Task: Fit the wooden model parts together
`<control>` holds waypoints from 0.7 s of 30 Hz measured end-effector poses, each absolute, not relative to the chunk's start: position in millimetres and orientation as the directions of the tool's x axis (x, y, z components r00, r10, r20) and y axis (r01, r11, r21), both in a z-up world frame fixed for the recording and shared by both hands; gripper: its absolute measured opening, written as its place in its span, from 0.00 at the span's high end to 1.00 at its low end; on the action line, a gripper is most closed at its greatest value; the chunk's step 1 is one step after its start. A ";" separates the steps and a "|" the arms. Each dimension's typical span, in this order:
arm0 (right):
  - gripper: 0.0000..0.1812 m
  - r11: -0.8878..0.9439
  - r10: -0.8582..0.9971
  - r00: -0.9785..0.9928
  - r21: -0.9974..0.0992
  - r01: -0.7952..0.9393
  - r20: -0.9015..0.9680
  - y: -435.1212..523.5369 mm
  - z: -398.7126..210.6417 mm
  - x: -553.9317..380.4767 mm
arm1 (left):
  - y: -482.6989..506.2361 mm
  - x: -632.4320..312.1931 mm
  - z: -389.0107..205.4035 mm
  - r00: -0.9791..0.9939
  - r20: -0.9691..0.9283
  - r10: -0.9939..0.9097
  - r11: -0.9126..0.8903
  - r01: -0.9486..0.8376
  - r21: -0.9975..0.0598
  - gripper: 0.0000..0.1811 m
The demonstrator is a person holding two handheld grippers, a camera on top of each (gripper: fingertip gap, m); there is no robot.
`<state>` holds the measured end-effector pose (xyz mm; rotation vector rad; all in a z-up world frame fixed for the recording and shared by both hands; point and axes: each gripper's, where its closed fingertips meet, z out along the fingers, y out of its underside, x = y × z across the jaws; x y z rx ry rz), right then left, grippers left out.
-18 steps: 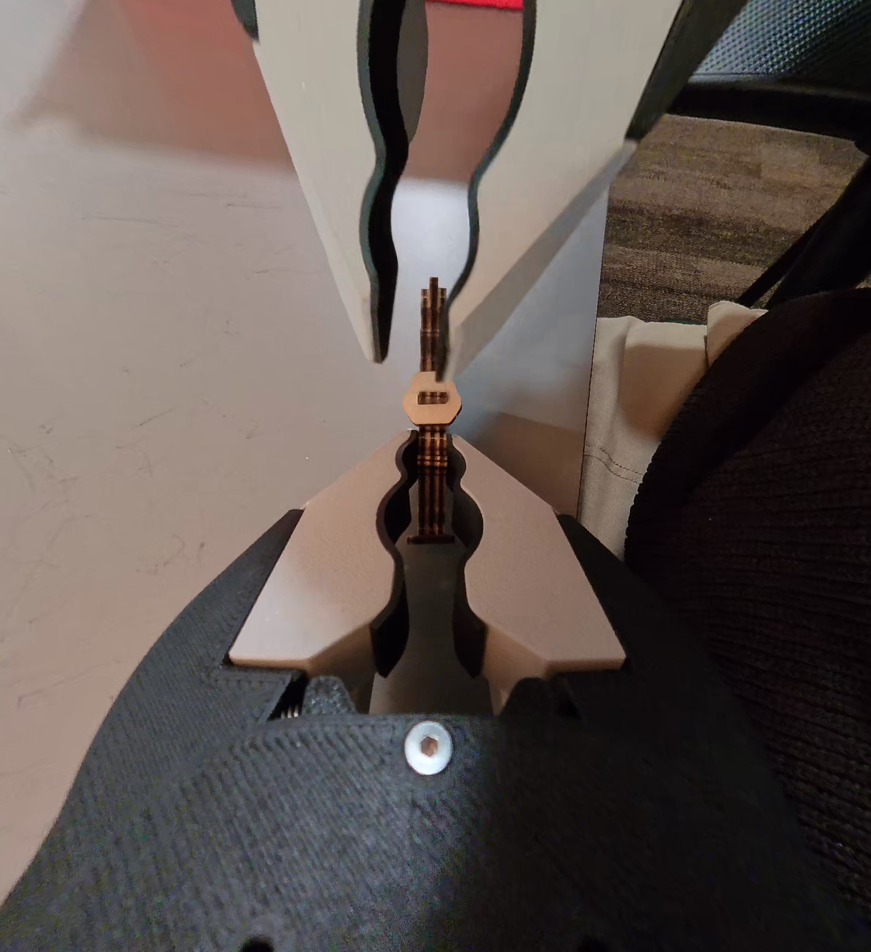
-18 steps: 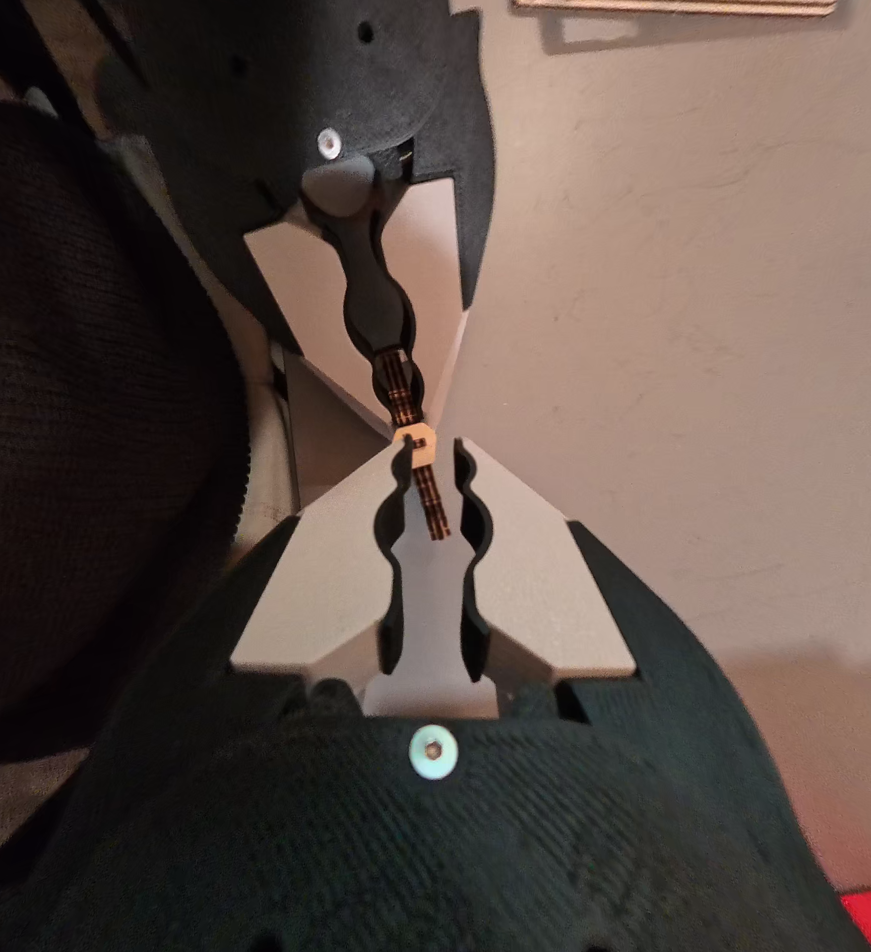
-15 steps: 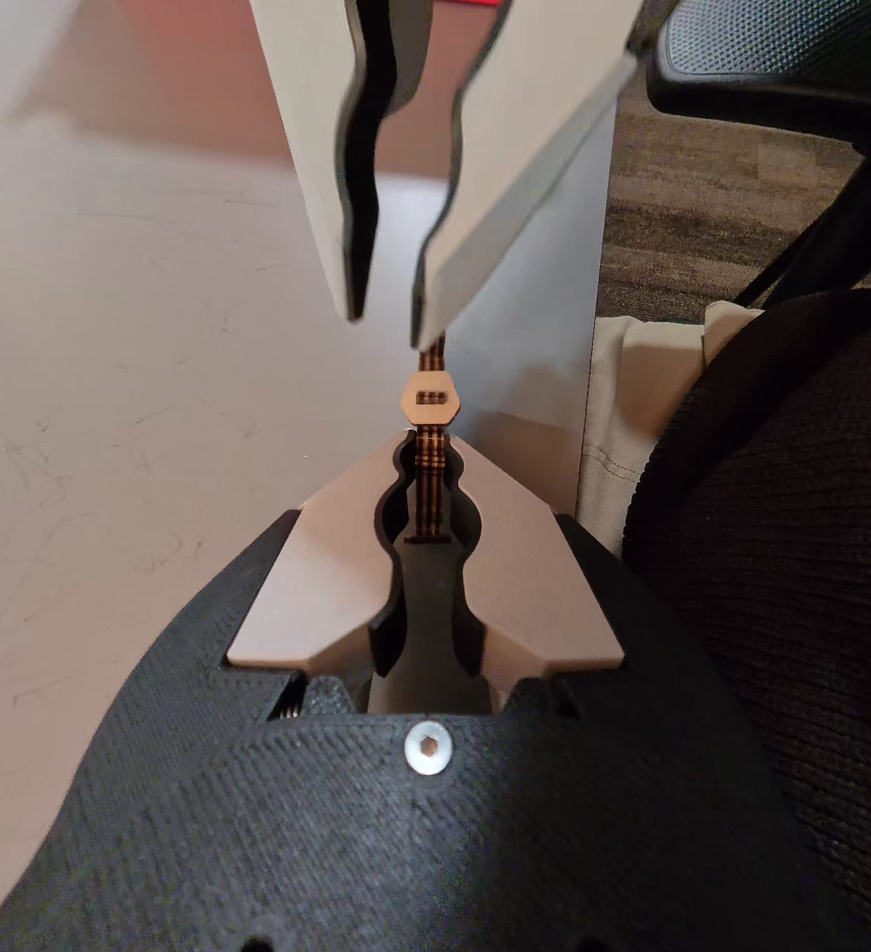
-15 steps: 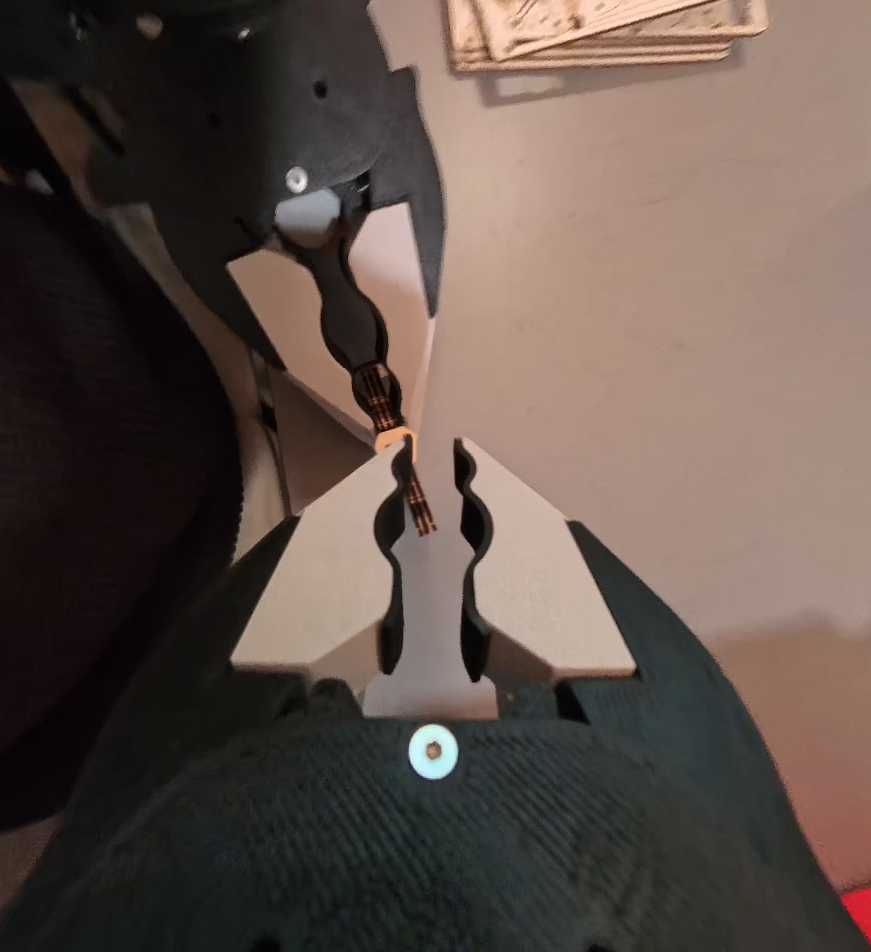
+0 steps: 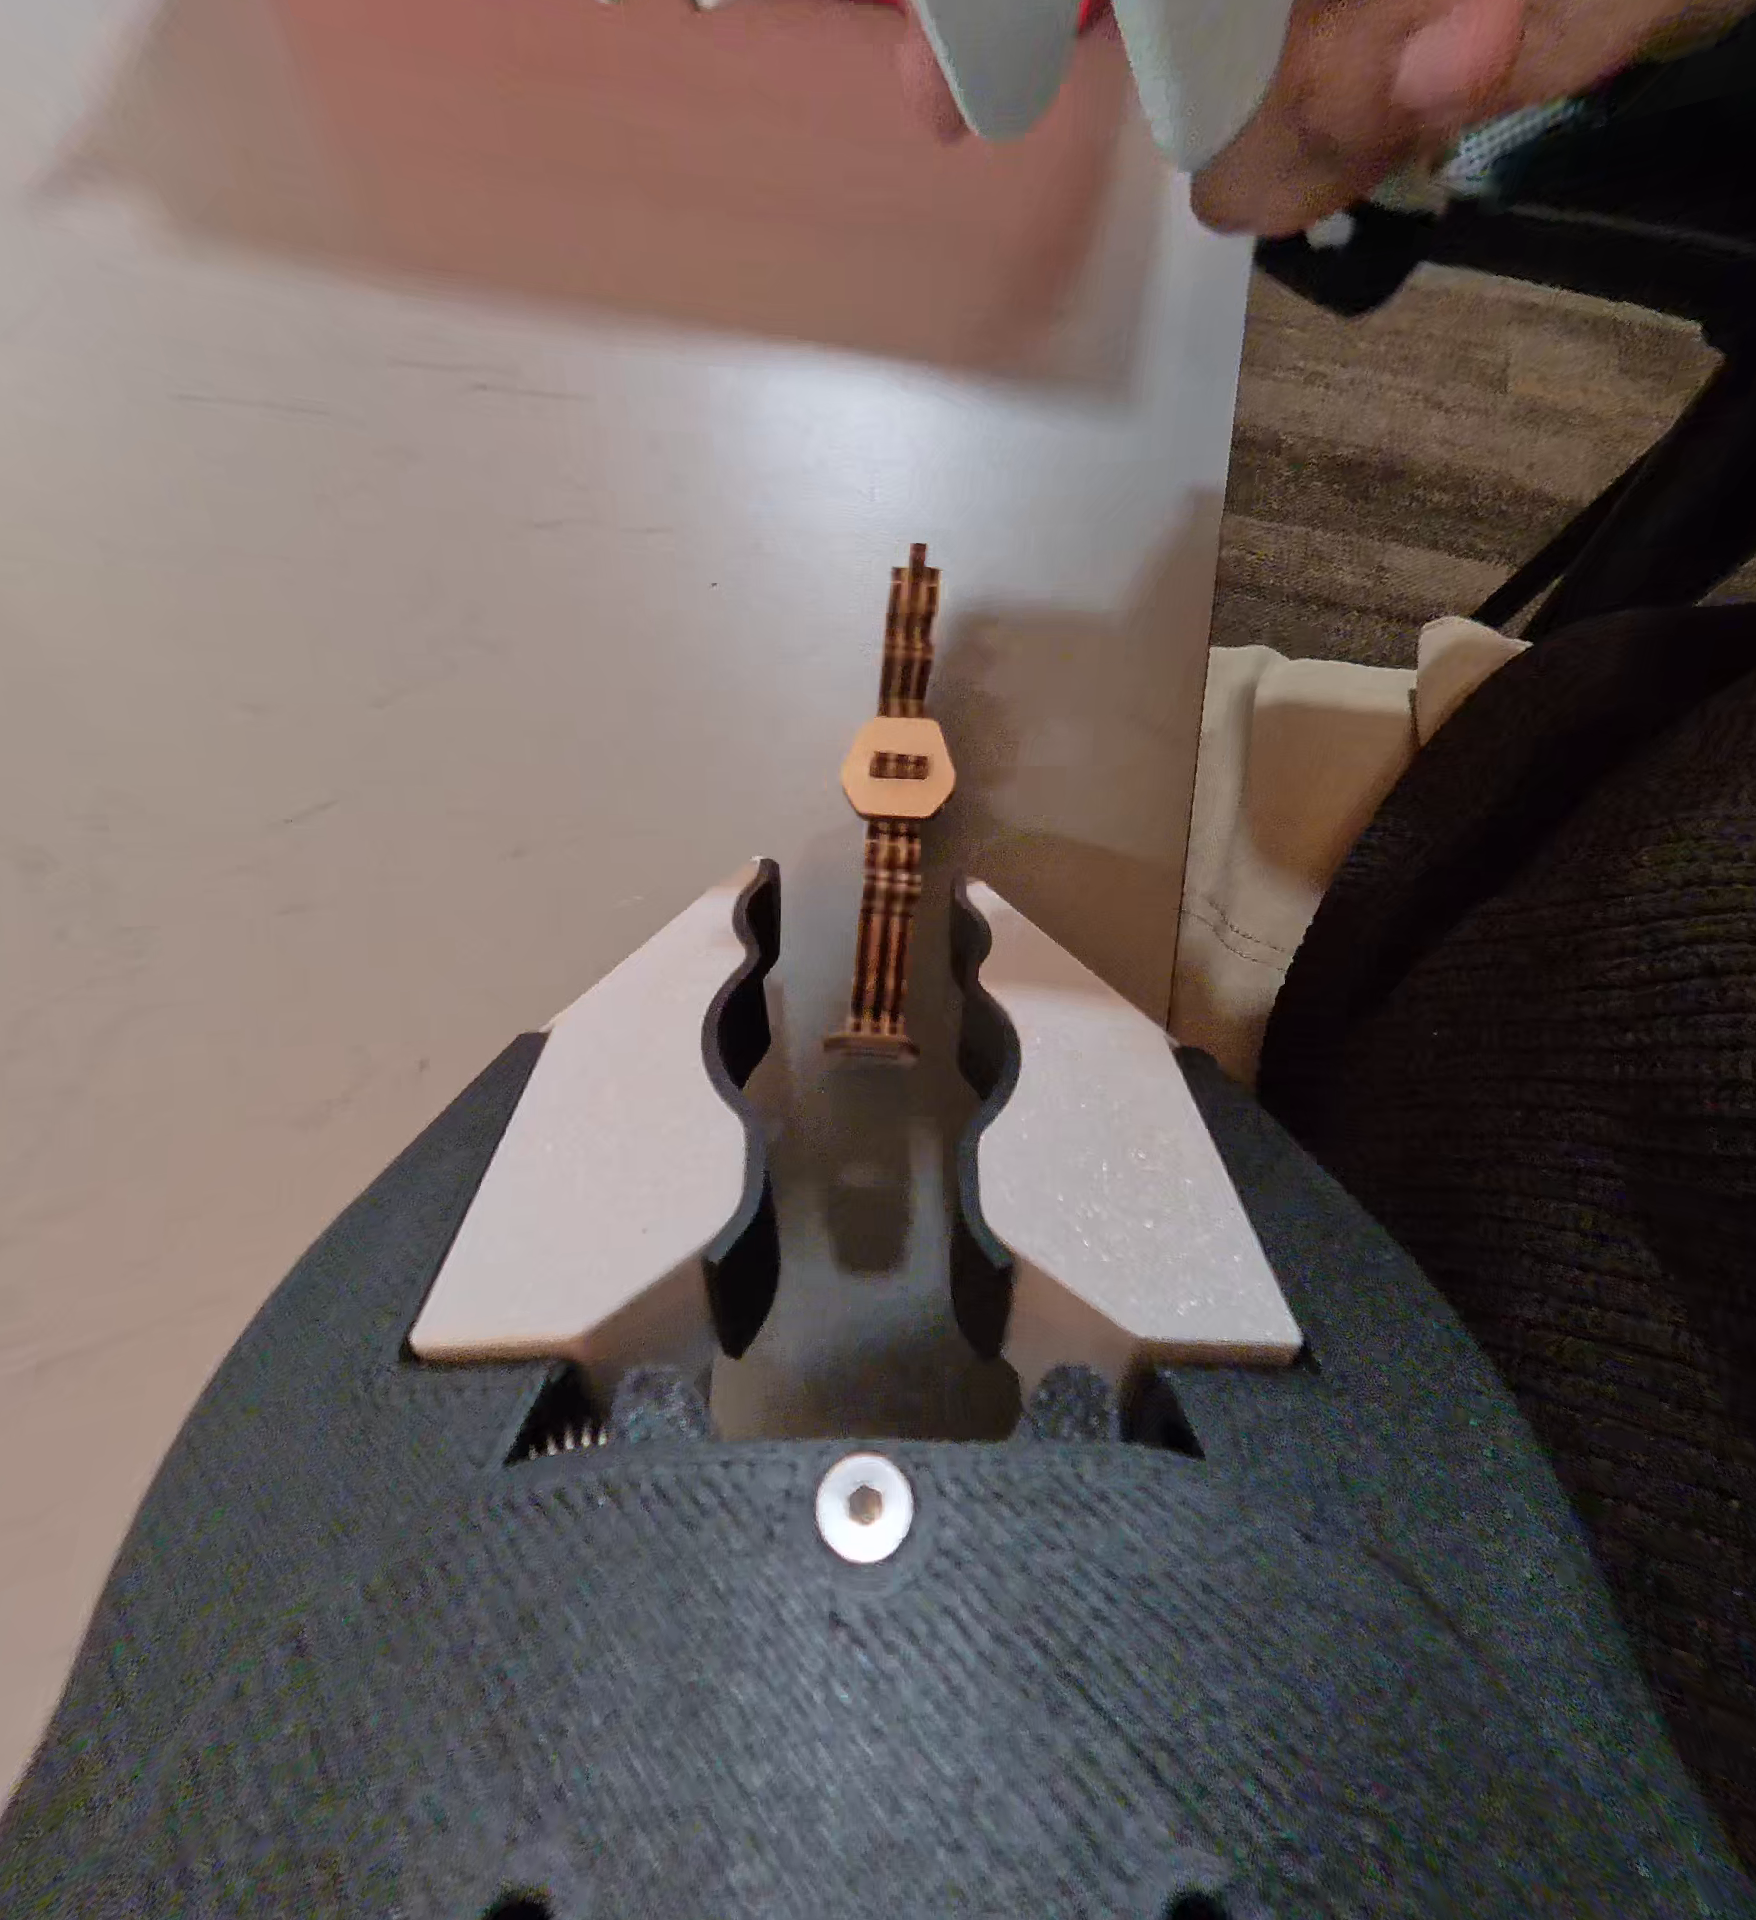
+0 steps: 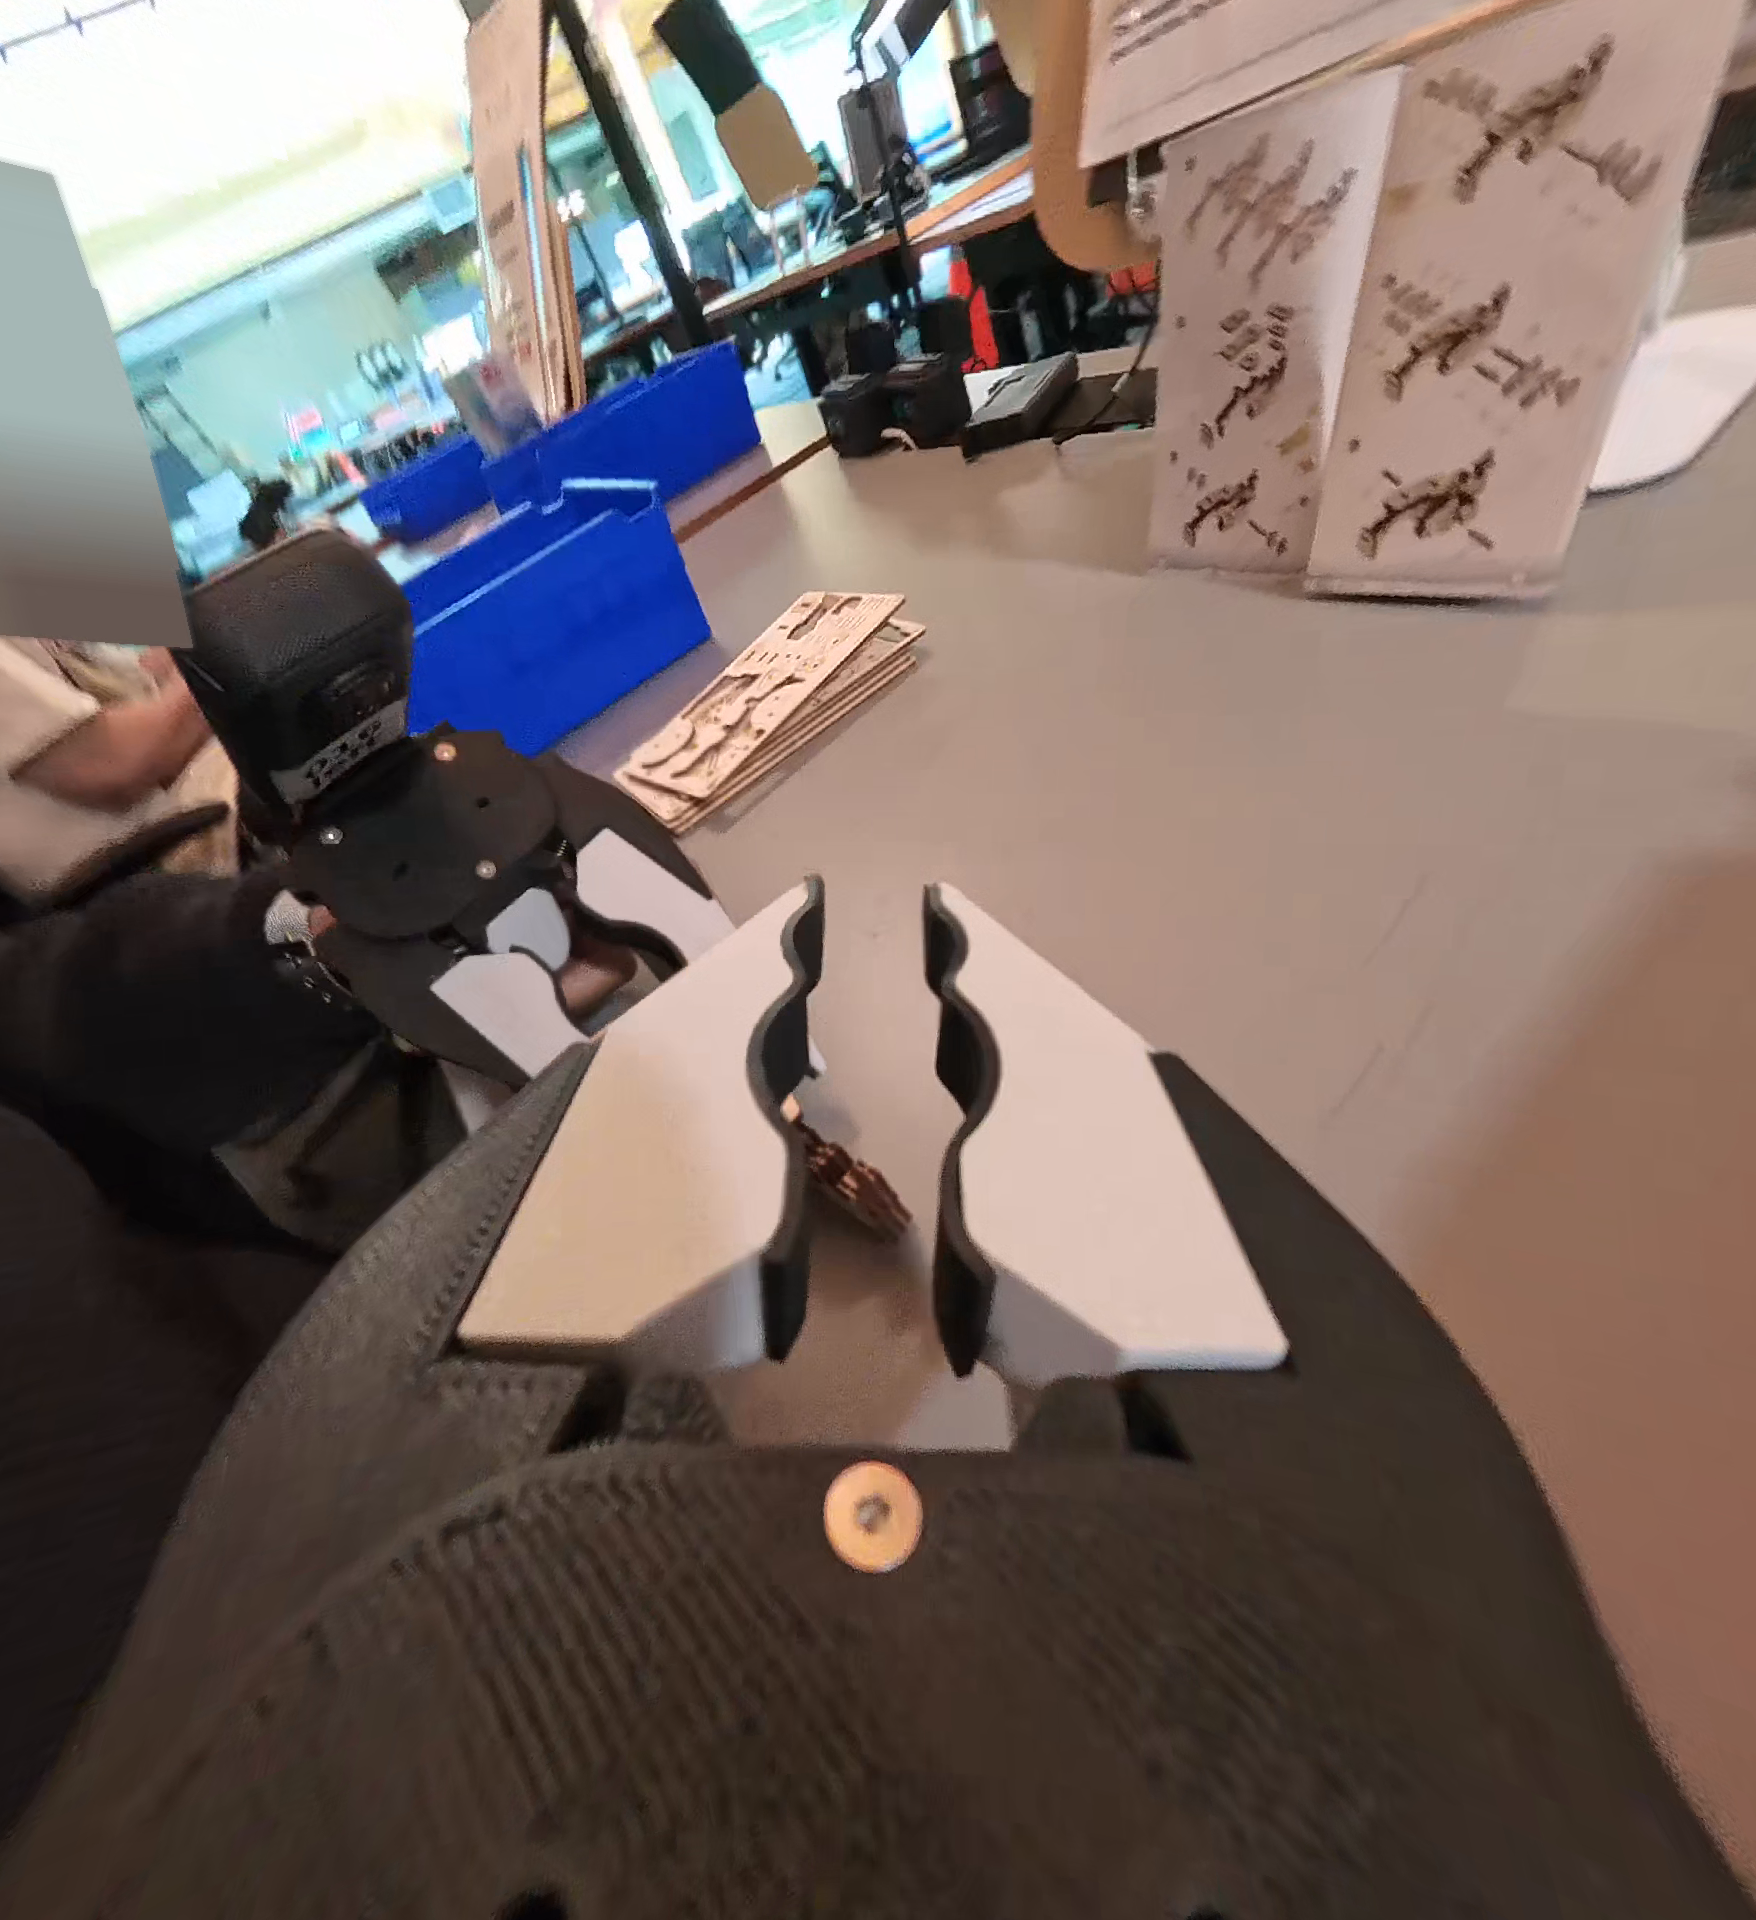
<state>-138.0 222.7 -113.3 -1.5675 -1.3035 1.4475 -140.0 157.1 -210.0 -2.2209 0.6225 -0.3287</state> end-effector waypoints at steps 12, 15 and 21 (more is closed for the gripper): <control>0.87 -0.467 0.869 -0.067 -0.858 0.215 -0.490 238.3 -127.4 -132.6 | 142.8 -168.9 -136.8 0.661 0.482 -0.575 -0.525 0.154 -0.837 0.72; 0.87 -0.459 0.871 -0.077 -0.859 0.229 -0.486 235.9 -129.7 -133.6 | 144.9 -186.8 -124.9 0.663 0.494 -0.563 -0.477 0.228 -0.849 0.71; 0.87 -0.442 0.878 -0.078 -0.864 0.242 -0.472 234.6 -133.4 -134.2 | 153.9 -297.8 -116.4 0.907 0.360 -0.218 -0.292 0.291 -0.911 0.71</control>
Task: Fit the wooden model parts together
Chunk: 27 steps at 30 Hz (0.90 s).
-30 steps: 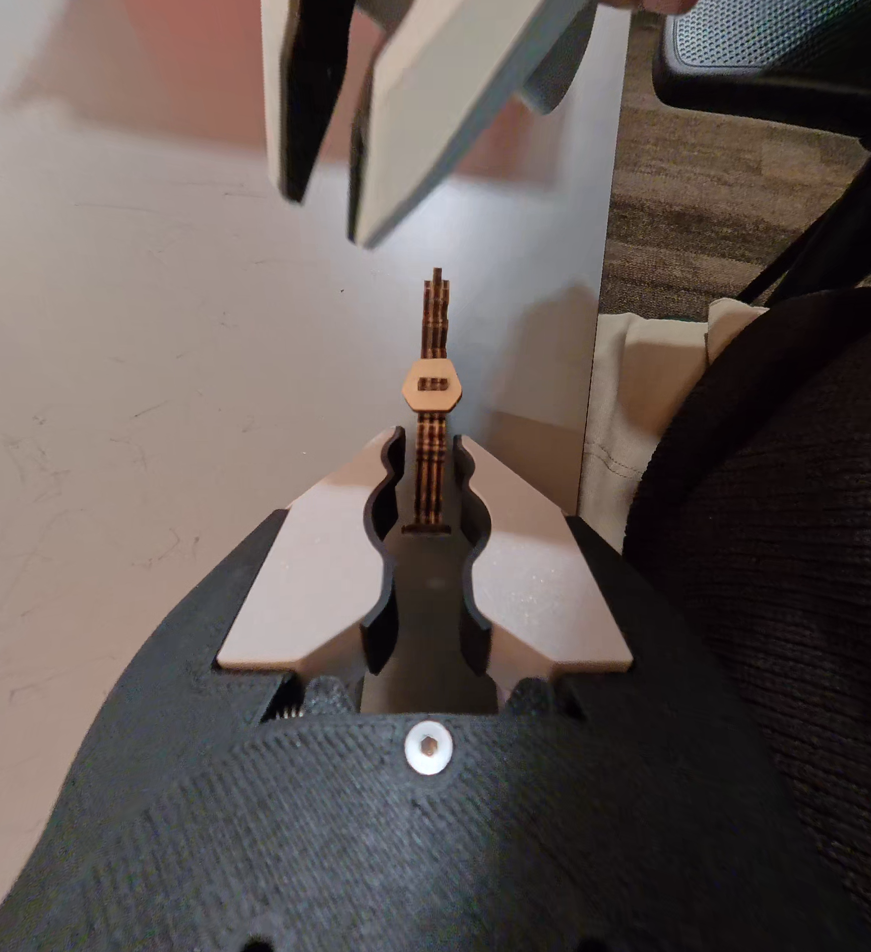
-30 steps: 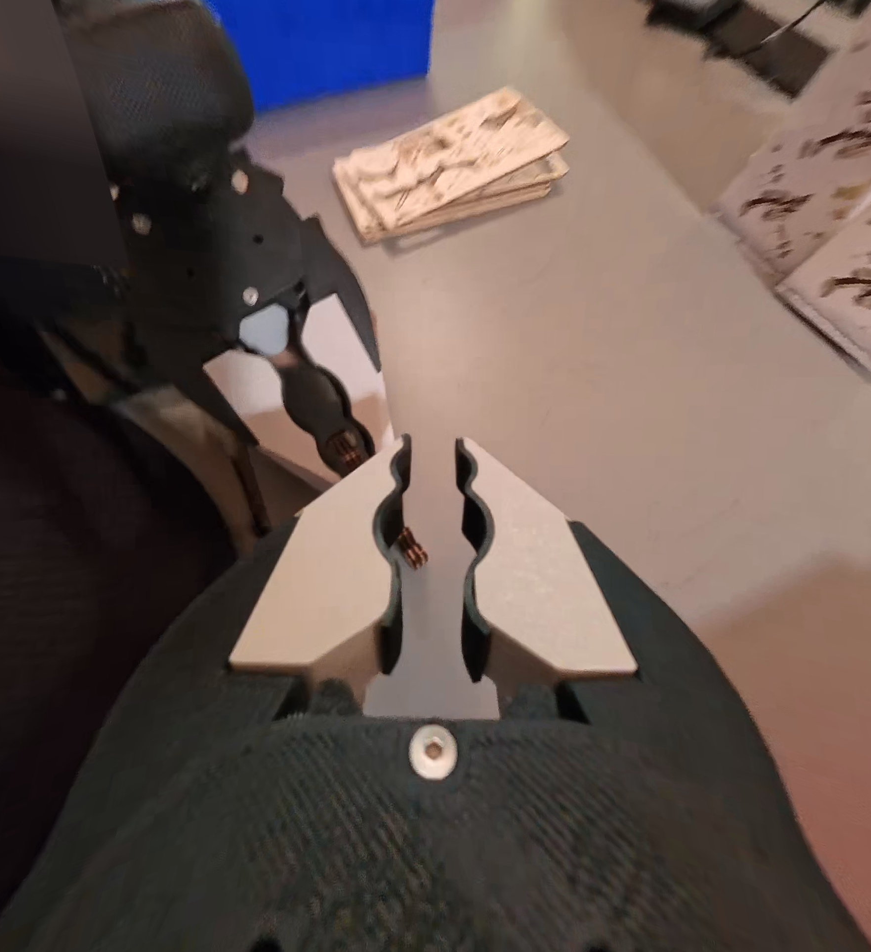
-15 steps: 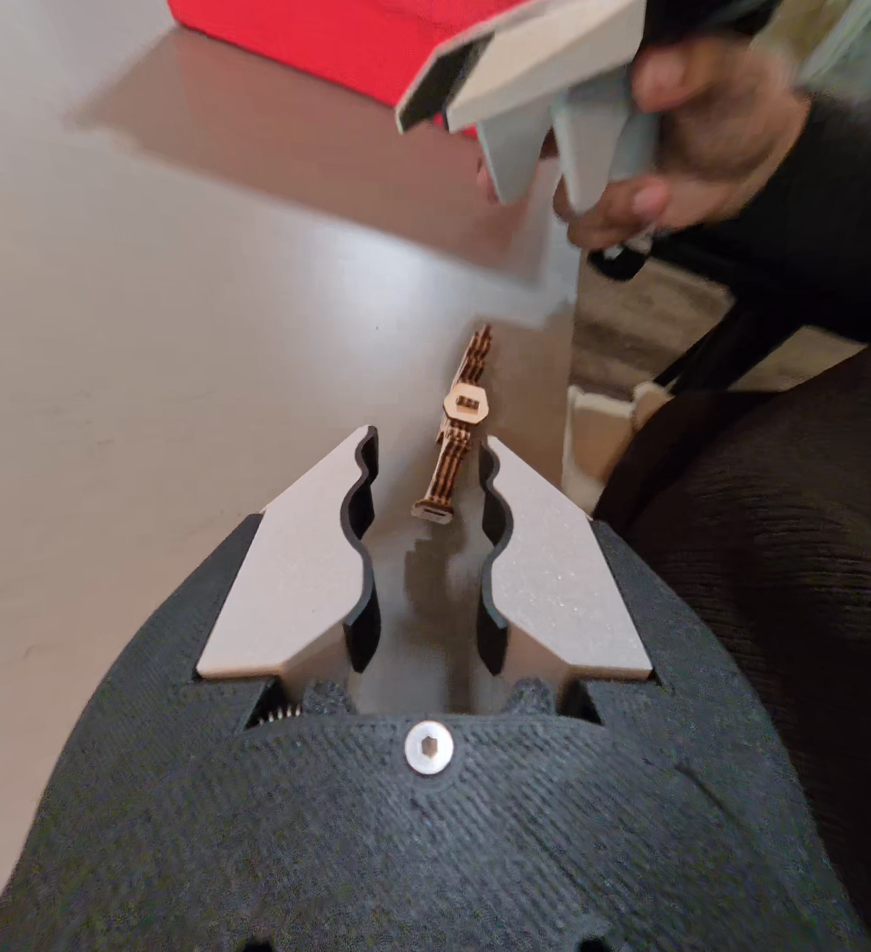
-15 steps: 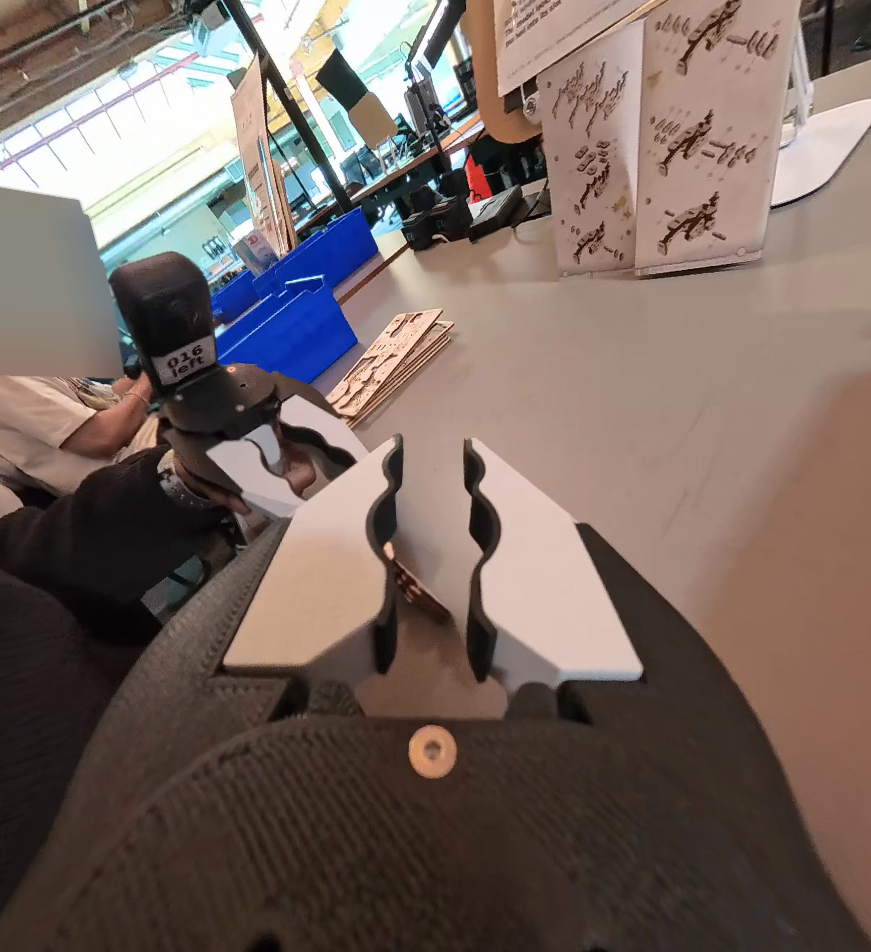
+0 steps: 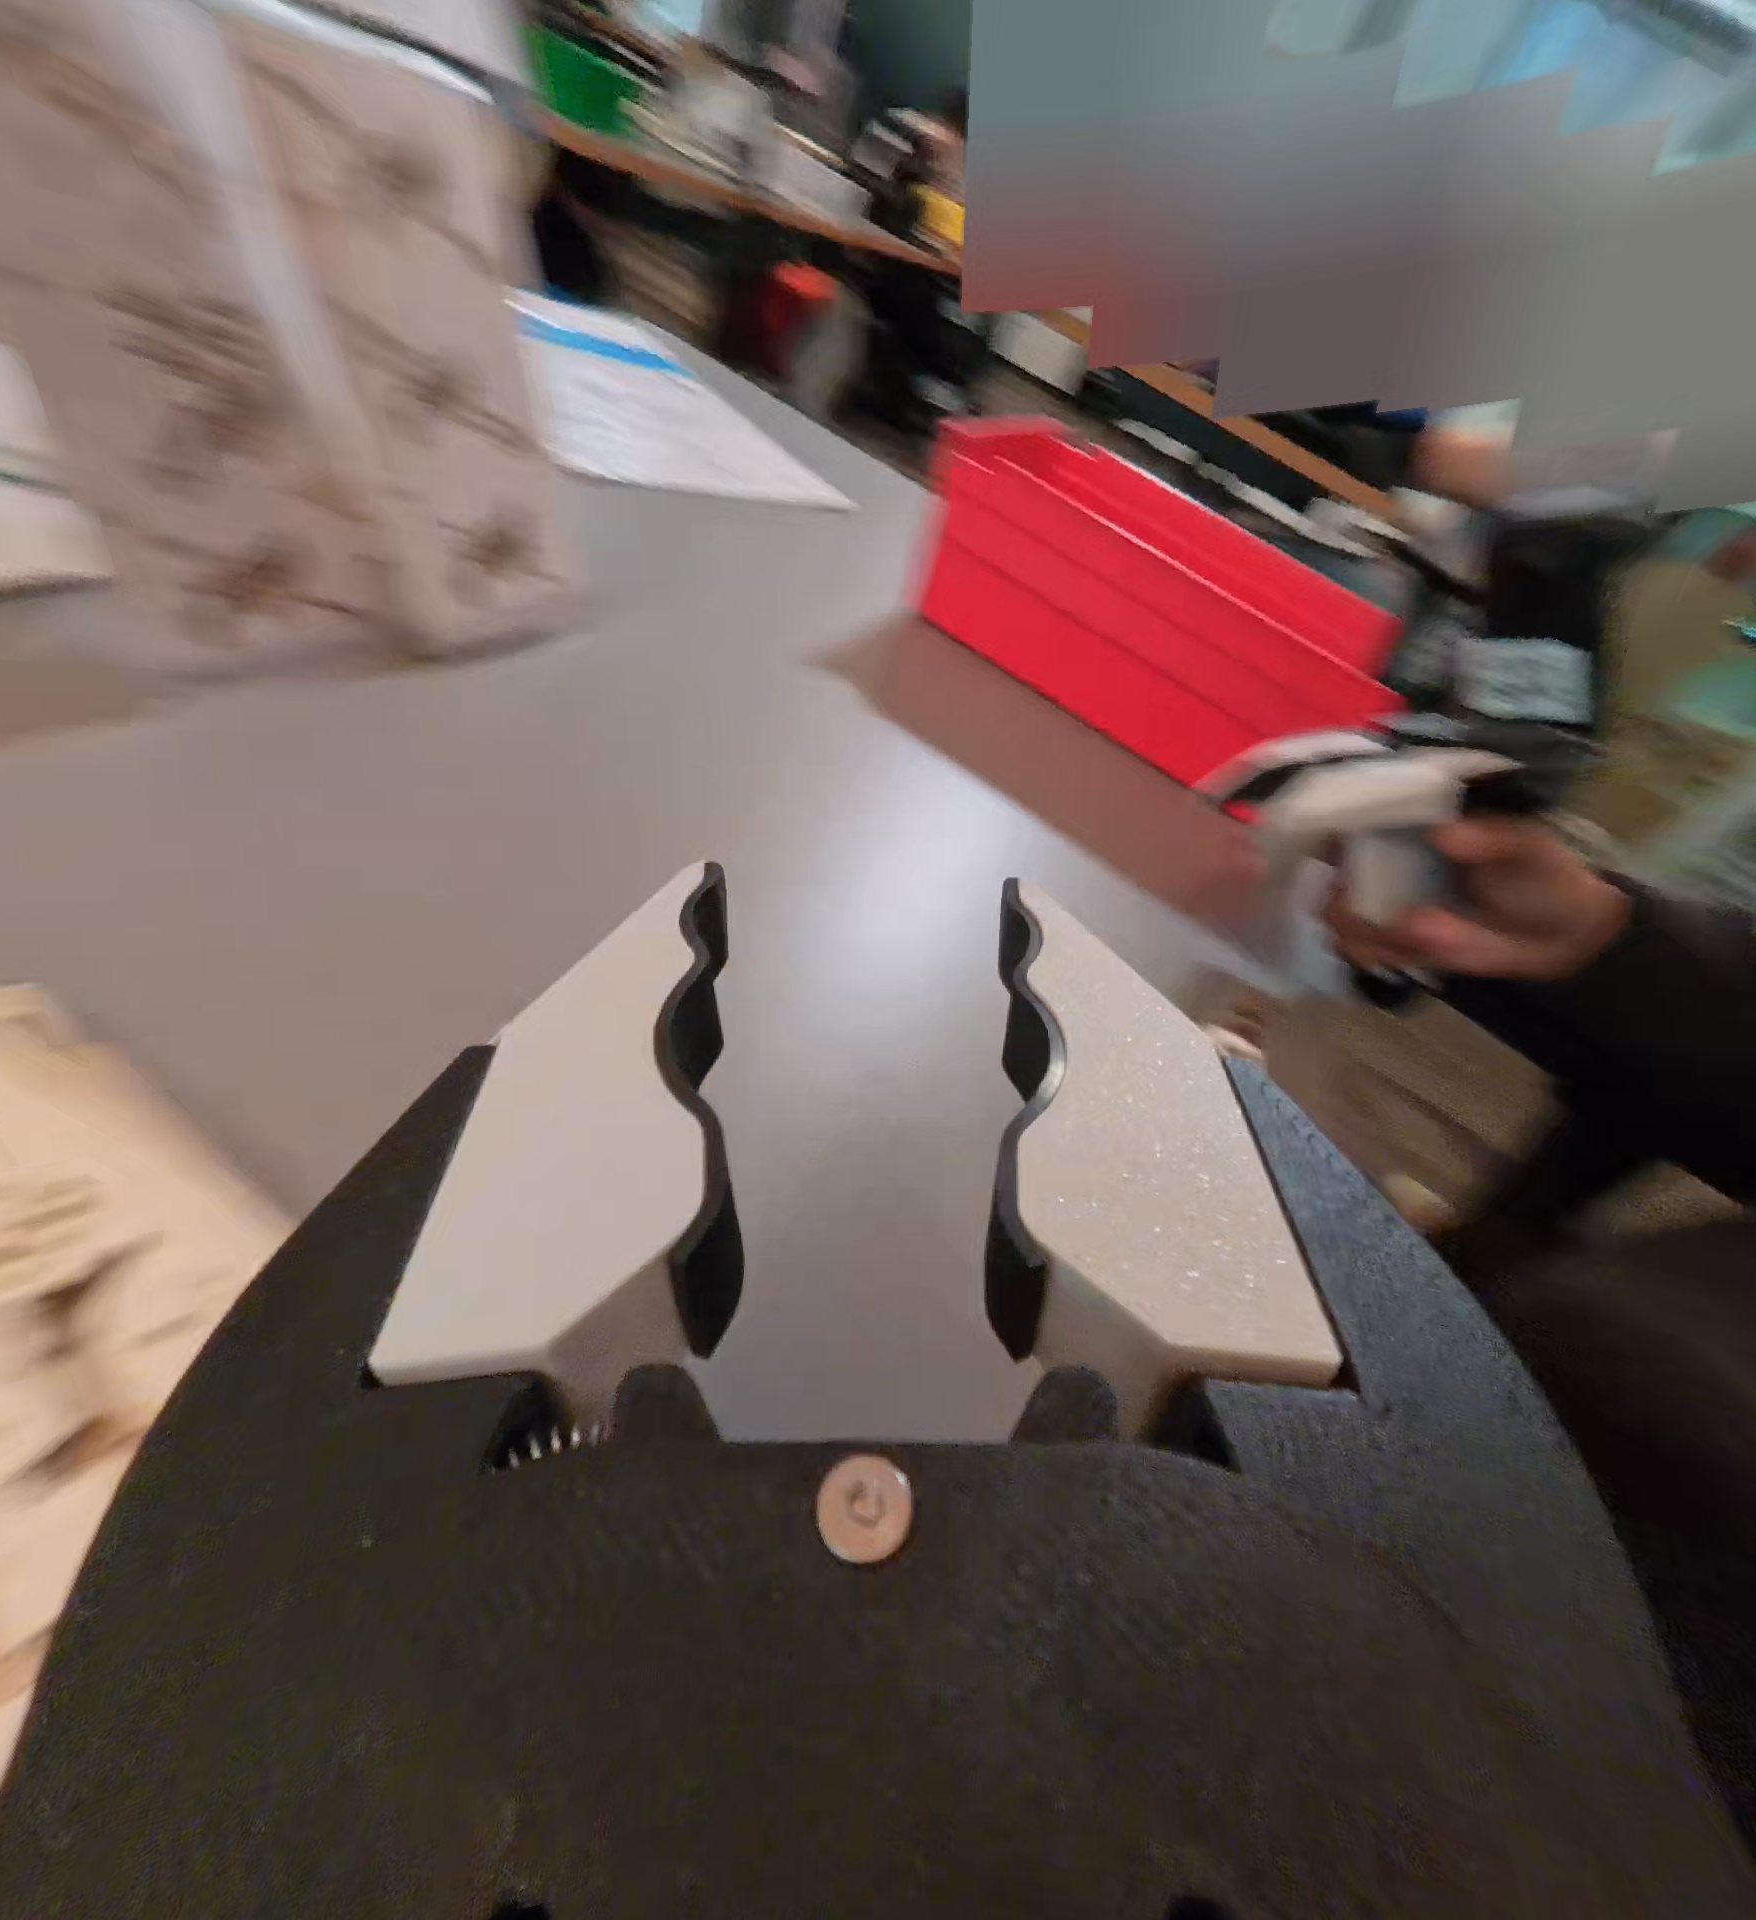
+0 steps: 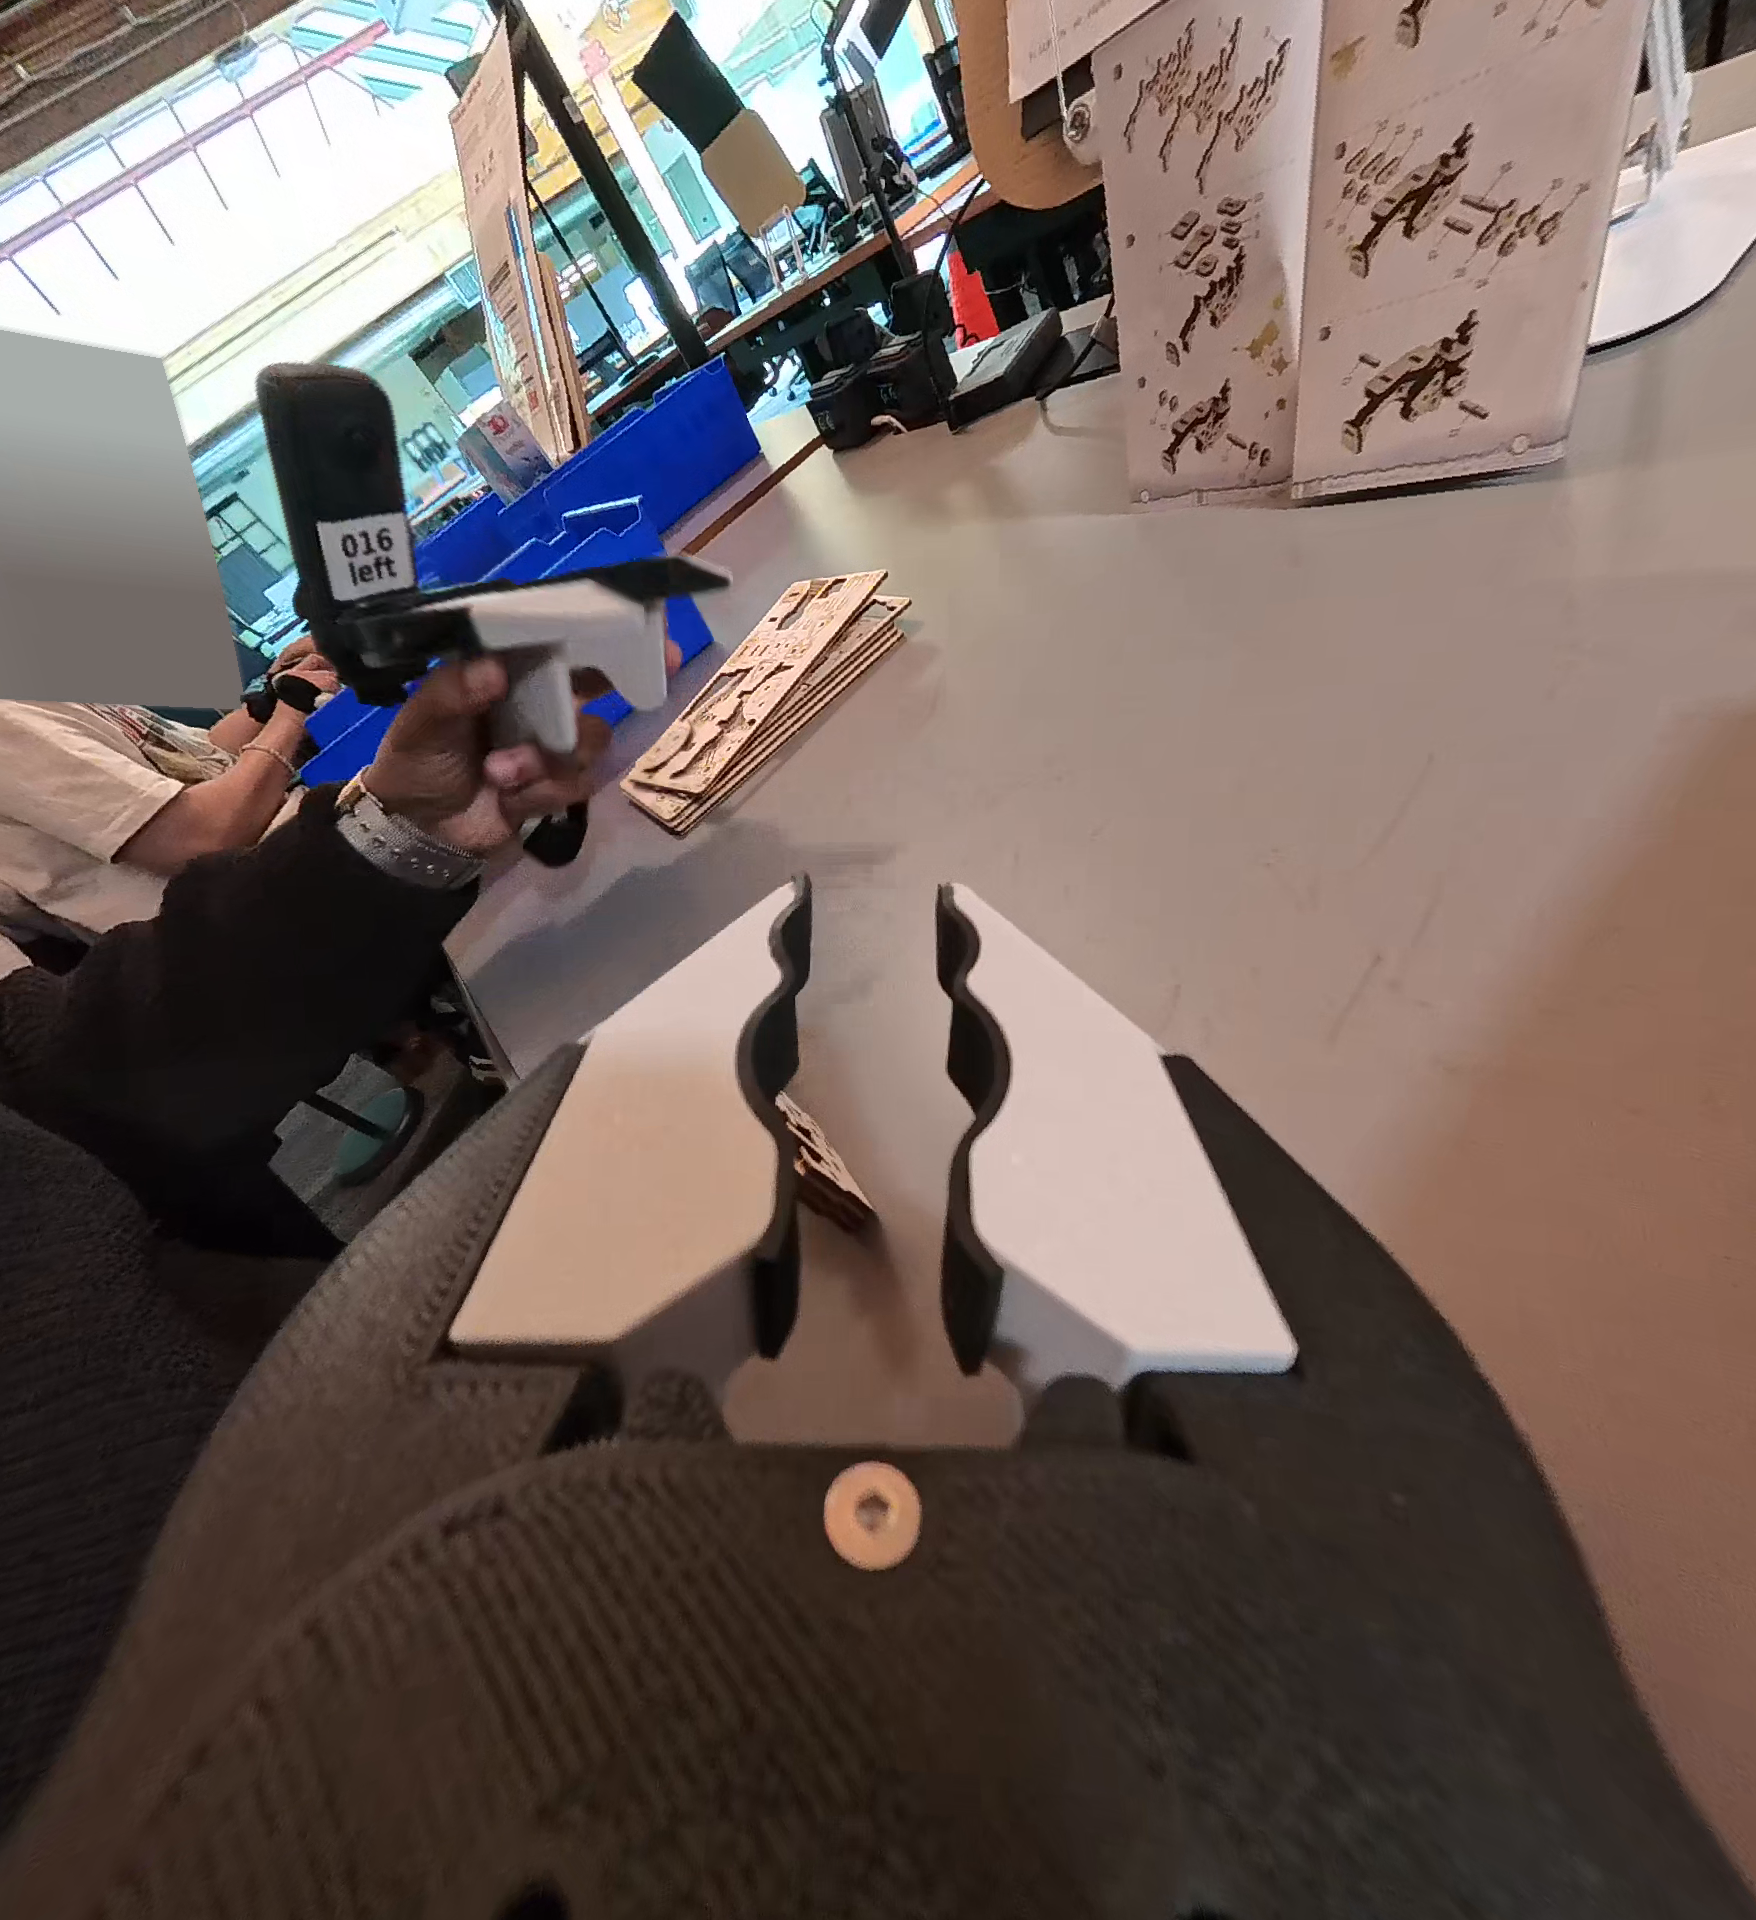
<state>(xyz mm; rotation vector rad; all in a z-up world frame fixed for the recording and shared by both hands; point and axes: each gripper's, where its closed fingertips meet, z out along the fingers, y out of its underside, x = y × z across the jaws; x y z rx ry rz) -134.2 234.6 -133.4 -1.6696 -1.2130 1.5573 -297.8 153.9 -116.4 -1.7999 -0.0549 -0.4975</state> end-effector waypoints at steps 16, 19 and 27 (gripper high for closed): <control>0.87 -0.469 0.856 -0.093 -0.839 0.275 -0.509 229.7 -139.6 -138.4 | 75.6 -488.0 -136.7 0.794 0.140 0.591 -0.169 0.292 -0.942 0.71; 0.87 -0.486 0.845 -0.097 -0.830 0.272 -0.527 229.7 -138.9 -138.4 | 77.4 -487.4 -144.1 0.795 0.167 0.583 -0.181 0.327 -0.927 0.71; 0.87 -0.466 0.853 -0.101 -0.834 0.295 -0.512 224.9 -142.4 -138.7 | 75.7 -492.2 -161.7 0.783 0.171 0.599 -0.232 0.373 -0.898 0.89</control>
